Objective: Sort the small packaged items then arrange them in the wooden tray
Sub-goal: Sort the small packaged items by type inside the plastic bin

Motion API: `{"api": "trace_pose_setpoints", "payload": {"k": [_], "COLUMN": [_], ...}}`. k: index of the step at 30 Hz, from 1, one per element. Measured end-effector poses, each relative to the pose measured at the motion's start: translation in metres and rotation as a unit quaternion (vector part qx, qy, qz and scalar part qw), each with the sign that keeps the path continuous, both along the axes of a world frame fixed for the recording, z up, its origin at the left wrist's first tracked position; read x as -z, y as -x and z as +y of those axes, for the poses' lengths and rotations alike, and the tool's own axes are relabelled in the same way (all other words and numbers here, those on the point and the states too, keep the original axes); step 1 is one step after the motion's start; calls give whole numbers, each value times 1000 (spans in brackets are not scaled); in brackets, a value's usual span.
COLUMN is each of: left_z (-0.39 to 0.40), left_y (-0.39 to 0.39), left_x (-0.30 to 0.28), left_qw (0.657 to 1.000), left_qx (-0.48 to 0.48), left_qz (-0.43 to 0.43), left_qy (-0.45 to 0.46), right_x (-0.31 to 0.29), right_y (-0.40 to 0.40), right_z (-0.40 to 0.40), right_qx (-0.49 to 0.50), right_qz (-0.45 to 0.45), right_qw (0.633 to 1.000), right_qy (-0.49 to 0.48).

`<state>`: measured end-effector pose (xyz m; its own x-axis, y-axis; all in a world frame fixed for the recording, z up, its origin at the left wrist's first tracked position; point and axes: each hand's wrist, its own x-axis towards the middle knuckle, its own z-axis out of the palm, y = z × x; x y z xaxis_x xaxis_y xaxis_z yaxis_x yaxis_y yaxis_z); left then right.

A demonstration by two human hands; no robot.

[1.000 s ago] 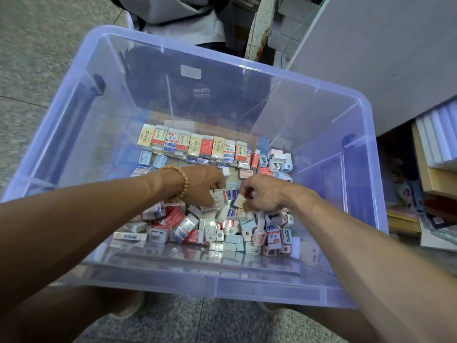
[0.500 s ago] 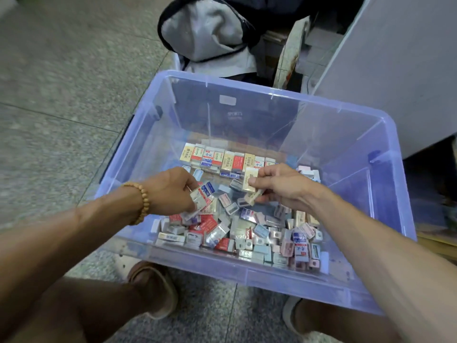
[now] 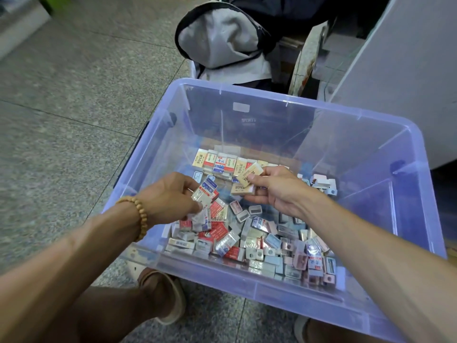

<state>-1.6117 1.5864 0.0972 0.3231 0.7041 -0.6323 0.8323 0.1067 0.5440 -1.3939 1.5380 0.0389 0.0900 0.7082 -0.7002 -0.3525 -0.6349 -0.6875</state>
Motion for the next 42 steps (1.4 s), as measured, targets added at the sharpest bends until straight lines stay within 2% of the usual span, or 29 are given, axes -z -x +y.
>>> {"api": "trace_pose_setpoints", "payload": {"k": [5, 8, 13, 16, 18, 21, 23, 25, 27, 30, 32, 38, 42], "left_z": [1, 0, -2, -2, -2, -2, -2, -1, -1, -1, 0, 2, 4], "left_y": [0, -1, -3, -7, -10, -12, -13, -13, -11, -7, -7, -2, -2], "left_x": [1, -1, -3, -6, -10, -13, -12, -10, -8, -4, -2, 1, 1], "left_qw": [997, 996, 989, 976, 966, 954, 954, 959, 967, 973, 976, 984, 984], "left_qx": [-64, -69, -111, -154, -184, -216, -220, -213, -199, -185, -171, -138, -135], "left_qz": [-36, -42, -70, -121, -148, -179, -182, -165, -137, -122, -123, -101, -106], "left_qy": [22, 37, 66, 97, 109, 108, 93, 84, 75, 61, 53, 41, 41], "right_x": [-6, -13, -24, -24, -22, -21, -21, -19, -14, -1, 7, 32, 35], "right_y": [0, 4, 17, 32, 41, 45, 46, 44, 39, 34, 40, 68, 72], "right_z": [-4, -5, -1, 0, 2, 3, 2, 3, 11, 38, 59, 103, 112], "right_qx": [-93, -103, 23, 22, -3, -66, -91, -98, -63, 3, 14, -51, -57], "right_qz": [-74, -22, 126, 147, 94, -46, -61, -40, -33, -95, -128, -271, -276], "right_qw": [993, 994, 990, 987, 993, 993, 989, 990, 996, 995, 992, 961, 959], "right_qy": [11, -2, -57, -67, -73, -90, -99, -92, -60, -10, -12, 19, 13]}}
